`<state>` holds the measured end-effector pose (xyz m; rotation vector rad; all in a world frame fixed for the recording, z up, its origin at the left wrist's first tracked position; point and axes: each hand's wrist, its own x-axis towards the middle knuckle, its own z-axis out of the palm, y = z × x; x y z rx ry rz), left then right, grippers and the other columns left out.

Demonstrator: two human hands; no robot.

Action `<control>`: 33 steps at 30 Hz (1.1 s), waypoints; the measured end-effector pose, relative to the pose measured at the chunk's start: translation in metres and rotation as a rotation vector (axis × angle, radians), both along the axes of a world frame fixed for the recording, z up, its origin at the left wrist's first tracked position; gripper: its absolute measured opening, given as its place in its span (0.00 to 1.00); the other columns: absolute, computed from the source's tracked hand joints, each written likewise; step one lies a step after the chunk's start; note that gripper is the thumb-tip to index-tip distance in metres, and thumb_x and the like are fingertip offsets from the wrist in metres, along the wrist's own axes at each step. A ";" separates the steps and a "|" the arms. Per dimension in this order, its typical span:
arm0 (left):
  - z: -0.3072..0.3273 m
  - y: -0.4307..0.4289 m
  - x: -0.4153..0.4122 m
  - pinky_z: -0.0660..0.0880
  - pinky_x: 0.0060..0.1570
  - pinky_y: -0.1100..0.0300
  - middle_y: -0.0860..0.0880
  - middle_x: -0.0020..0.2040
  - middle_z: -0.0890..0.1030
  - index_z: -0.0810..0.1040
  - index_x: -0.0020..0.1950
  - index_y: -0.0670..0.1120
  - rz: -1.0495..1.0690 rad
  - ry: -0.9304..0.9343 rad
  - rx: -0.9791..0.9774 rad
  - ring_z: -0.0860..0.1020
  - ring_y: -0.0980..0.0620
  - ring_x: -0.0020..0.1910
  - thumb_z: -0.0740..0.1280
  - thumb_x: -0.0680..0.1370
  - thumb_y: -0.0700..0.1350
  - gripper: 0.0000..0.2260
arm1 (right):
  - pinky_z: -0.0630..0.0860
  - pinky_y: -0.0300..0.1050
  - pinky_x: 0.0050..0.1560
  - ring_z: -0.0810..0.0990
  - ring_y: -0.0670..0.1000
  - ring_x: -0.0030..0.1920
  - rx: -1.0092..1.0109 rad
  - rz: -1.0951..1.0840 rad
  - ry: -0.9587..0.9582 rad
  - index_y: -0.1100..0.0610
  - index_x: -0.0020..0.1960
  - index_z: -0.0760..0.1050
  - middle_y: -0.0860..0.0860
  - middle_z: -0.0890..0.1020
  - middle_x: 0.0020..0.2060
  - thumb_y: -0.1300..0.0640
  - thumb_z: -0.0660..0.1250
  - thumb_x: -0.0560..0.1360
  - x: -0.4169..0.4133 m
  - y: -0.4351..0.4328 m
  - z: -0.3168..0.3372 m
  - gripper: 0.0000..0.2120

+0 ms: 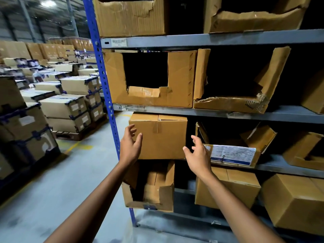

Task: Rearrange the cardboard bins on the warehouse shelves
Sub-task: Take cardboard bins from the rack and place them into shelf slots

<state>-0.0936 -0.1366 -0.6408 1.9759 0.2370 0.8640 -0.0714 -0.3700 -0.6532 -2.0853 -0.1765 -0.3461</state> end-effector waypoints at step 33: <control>-0.030 0.102 0.148 0.56 0.72 0.48 0.46 0.77 0.62 0.57 0.79 0.48 -0.191 0.322 -0.726 0.61 0.45 0.74 0.50 0.79 0.67 0.34 | 0.55 0.58 0.75 0.57 0.56 0.76 0.411 -0.153 0.316 0.50 0.79 0.48 0.50 0.56 0.78 0.33 0.58 0.76 0.136 0.089 -0.026 0.39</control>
